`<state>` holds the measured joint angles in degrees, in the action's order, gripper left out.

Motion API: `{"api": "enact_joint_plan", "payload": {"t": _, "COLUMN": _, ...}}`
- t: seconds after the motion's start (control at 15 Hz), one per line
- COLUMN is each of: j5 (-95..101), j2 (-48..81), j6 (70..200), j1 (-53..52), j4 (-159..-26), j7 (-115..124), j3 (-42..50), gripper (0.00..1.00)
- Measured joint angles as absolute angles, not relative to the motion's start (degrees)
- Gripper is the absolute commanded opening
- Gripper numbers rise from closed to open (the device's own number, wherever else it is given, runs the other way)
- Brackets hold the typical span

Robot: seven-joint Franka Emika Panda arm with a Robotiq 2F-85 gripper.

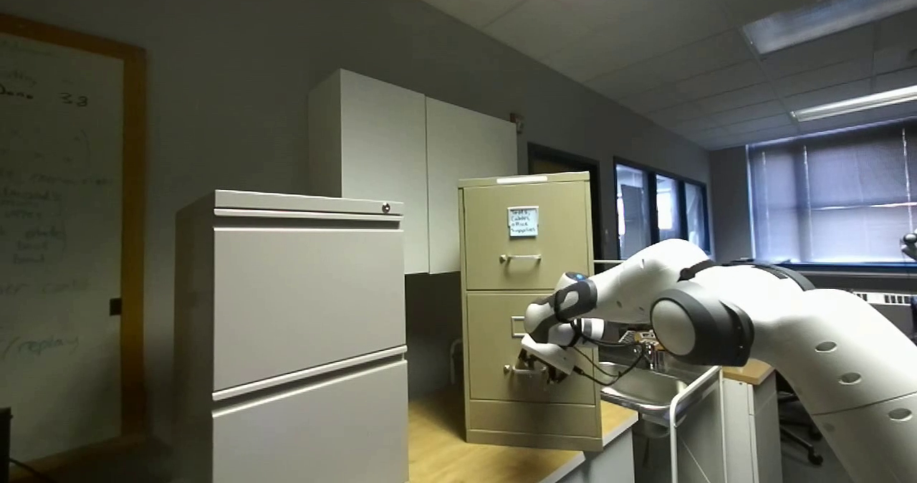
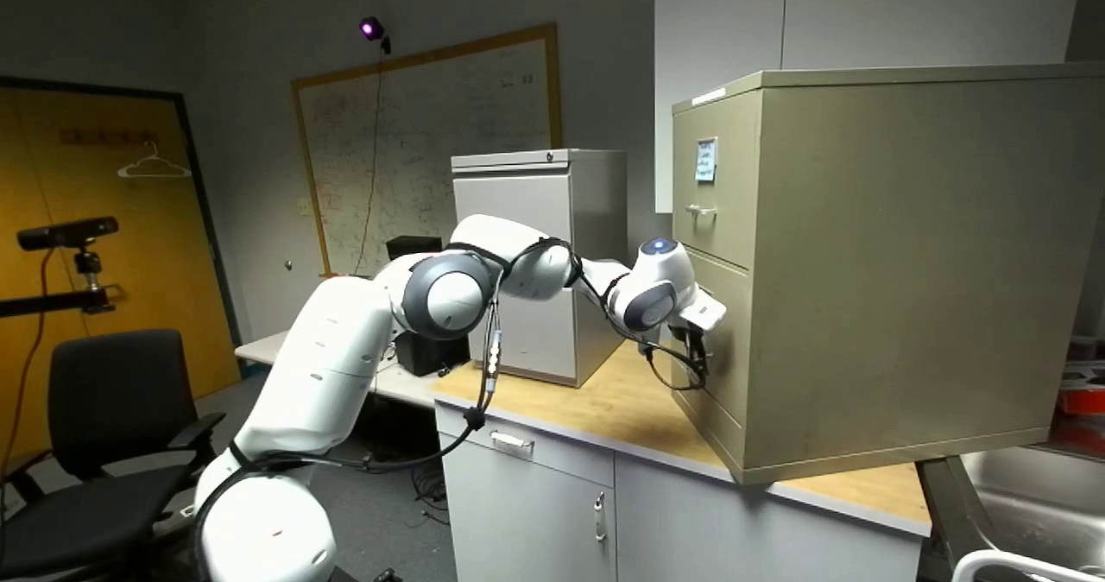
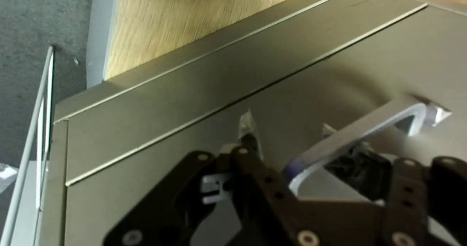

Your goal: Fully open the bottom drawer on the beige filing cabinet

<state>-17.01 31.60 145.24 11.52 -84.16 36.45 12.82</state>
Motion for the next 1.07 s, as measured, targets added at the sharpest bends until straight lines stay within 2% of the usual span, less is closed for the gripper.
{"api": "enact_joint_plan", "payload": {"t": 0.13, "j5": -12.8, "j2": 31.6, "j6": 146.4, "j1": 10.2, "j4": -84.1, "j7": 36.6, "j3": 13.5, "gripper": 0.08}}
{"api": "enact_joint_plan", "payload": {"t": 0.2, "j5": -11.2, "j2": 31.5, "j6": 146.9, "j1": 9.6, "j4": -84.5, "j7": 36.8, "j3": 13.8, "gripper": 0.11}}
{"api": "enact_joint_plan", "payload": {"t": 0.47, "j5": -8.2, "j2": 29.4, "j6": 149.1, "j1": 8.3, "j4": -88.4, "j7": 38.9, "j3": 14.1, "gripper": 0.1}}
{"api": "enact_joint_plan", "payload": {"t": 1.07, "j5": -7.9, "j2": 19.2, "j6": 161.0, "j1": 5.9, "j4": -106.3, "j7": 39.2, "j3": 12.8, "gripper": 0.1}}
